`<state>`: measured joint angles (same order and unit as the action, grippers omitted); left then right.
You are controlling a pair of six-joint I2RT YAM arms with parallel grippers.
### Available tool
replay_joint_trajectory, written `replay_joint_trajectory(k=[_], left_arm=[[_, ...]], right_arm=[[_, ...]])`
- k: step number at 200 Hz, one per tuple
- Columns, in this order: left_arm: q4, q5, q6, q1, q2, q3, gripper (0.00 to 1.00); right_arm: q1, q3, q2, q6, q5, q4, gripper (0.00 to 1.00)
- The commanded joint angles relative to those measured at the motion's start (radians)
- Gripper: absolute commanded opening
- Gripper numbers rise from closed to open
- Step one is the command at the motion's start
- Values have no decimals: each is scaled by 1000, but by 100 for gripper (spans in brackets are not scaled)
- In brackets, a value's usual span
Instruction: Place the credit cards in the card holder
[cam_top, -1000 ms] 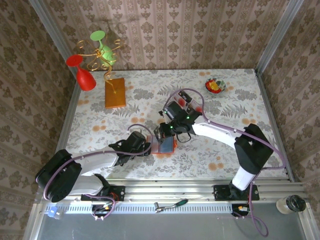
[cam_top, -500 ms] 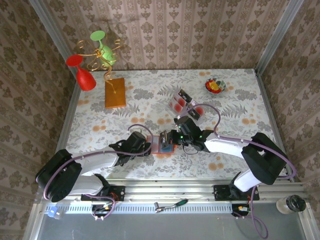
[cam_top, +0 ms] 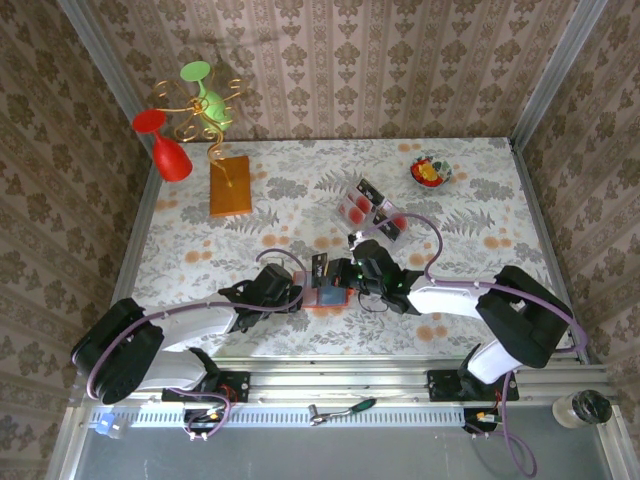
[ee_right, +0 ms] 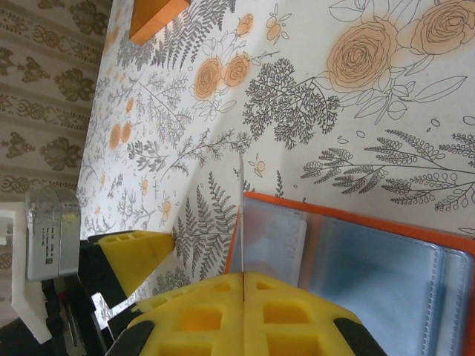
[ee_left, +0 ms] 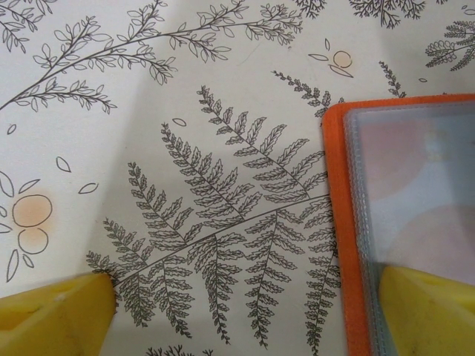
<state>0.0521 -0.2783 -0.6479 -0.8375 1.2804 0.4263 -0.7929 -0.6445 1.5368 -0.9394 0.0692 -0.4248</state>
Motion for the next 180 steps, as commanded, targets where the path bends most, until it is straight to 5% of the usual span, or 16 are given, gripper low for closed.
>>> replay_joint_trajectory(k=[1, 180], left_arm=[[14, 44, -19, -10, 26, -17, 93], [6, 44, -20, -10, 28, -12, 93]], right_arm=[[-9, 26, 17, -11, -64, -48, 0], [-23, 81, 81, -40, -72, -114, 0]])
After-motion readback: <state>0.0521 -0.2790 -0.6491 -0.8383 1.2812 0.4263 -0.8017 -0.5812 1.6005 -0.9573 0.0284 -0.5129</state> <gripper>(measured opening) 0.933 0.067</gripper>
